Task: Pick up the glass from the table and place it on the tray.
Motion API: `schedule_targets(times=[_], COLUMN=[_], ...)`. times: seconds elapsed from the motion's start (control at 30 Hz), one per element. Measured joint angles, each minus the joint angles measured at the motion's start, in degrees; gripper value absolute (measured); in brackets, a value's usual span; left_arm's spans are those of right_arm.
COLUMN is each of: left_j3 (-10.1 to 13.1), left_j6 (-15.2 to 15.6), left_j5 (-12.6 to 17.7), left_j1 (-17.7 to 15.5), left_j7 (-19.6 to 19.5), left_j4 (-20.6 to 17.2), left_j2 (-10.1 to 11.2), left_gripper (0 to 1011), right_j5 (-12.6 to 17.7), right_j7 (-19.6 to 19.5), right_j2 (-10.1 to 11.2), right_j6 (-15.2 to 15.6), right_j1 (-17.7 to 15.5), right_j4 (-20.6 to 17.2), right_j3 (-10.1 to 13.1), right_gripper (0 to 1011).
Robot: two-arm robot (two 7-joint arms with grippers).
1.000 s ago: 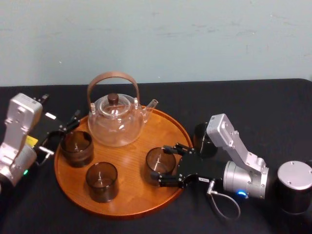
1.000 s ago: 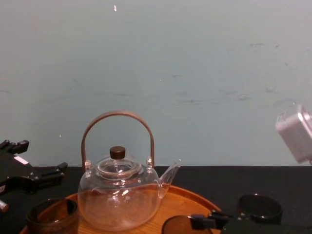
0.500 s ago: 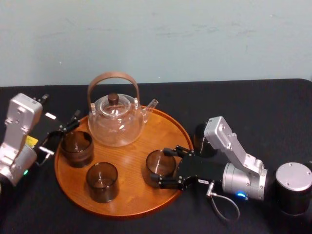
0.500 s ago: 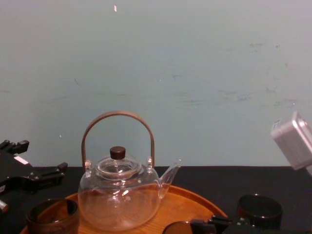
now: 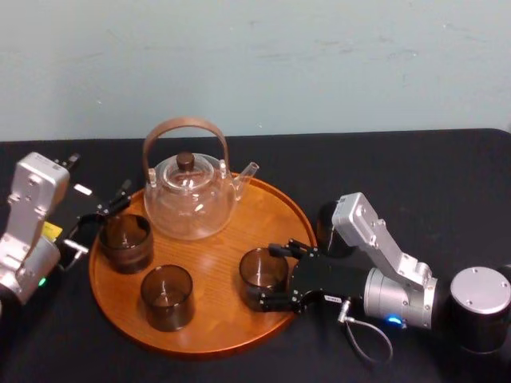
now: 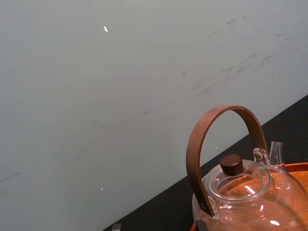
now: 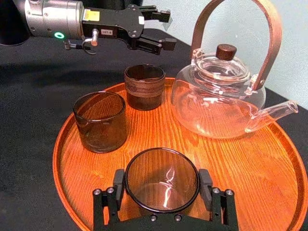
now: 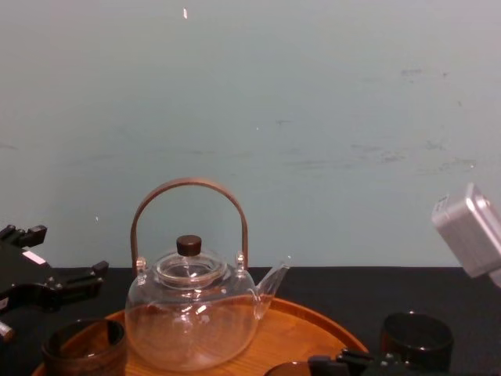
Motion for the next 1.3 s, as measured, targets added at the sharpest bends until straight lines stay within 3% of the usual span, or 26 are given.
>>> schedule_targets(times=[0.1, 0.83, 1.3], left_j3=[0.00, 0.00, 0.00], left_j6=[0.00, 0.00, 0.00], left_j5=[0.00, 0.00, 0.00], left_j1=[0.00, 0.00, 0.00], left_j7=[0.00, 0.00, 0.00], left_j4=[0.00, 0.00, 0.00], left_j2=[0.00, 0.00, 0.00], left_gripper=[1001, 1001, 1001], right_j5=[0.02, 0.31, 4.52], right_j7=[0.04, 0.26, 1.62], right_j2=[0.00, 0.02, 6.31], right_j6=[0.00, -0.04, -0.81], right_j1=[0.00, 0.00, -4.66], right_j4=[0.01, -0.01, -7.39], right_j3=[0.00, 0.14, 4.27], right_gripper=[1002, 1002, 1002])
